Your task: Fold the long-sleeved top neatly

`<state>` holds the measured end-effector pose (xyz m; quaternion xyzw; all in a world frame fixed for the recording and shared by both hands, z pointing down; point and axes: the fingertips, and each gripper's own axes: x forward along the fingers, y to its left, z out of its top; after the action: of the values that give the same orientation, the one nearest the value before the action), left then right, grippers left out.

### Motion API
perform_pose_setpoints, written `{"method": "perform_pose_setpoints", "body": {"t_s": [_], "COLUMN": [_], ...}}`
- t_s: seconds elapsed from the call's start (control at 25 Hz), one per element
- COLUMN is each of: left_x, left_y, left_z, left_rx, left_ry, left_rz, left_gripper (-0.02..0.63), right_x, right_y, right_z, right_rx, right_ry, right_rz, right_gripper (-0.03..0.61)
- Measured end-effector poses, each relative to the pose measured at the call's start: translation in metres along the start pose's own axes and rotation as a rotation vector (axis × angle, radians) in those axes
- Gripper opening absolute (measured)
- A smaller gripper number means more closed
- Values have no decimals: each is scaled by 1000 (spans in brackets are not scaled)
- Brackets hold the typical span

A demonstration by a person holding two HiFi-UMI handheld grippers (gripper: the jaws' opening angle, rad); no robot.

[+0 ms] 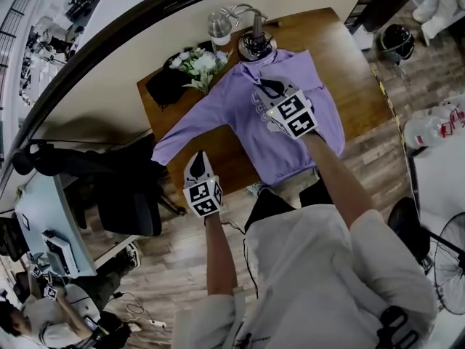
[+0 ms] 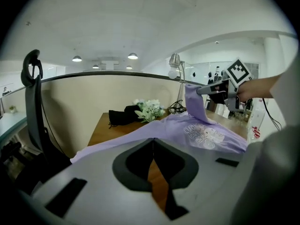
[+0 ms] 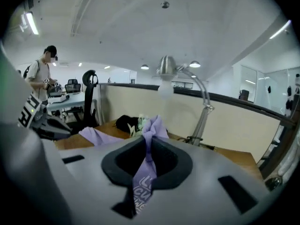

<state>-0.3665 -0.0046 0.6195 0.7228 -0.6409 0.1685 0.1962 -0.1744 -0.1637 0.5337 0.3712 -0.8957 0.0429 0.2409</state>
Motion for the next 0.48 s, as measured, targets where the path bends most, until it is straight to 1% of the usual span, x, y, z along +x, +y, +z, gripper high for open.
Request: {"method": "perform_pose_setpoints", "body": {"t_s": [0.08, 0.2, 0.32, 0.48], "left_x": [-2, -9, -16, -27], "left_y": [17, 41, 66, 98], "left_z": [-7, -14, -22, -39], "left_rx": [-20, -37, -55, -78], "left_ry": [2, -6, -1, 25], "left_rz": [13, 36, 62, 106], "left_gripper": [23, 23, 25, 25], "right_x": [24, 54, 78, 101], "right_y": [20, 45, 57, 64], "right_z": [-20, -42, -57, -82], "right_rx": [-33, -72, -106, -148], "right_ry": [79, 161, 229, 324], "right_rz": [14, 20, -4, -59], "right_gripper": [43, 43, 43, 43]}}
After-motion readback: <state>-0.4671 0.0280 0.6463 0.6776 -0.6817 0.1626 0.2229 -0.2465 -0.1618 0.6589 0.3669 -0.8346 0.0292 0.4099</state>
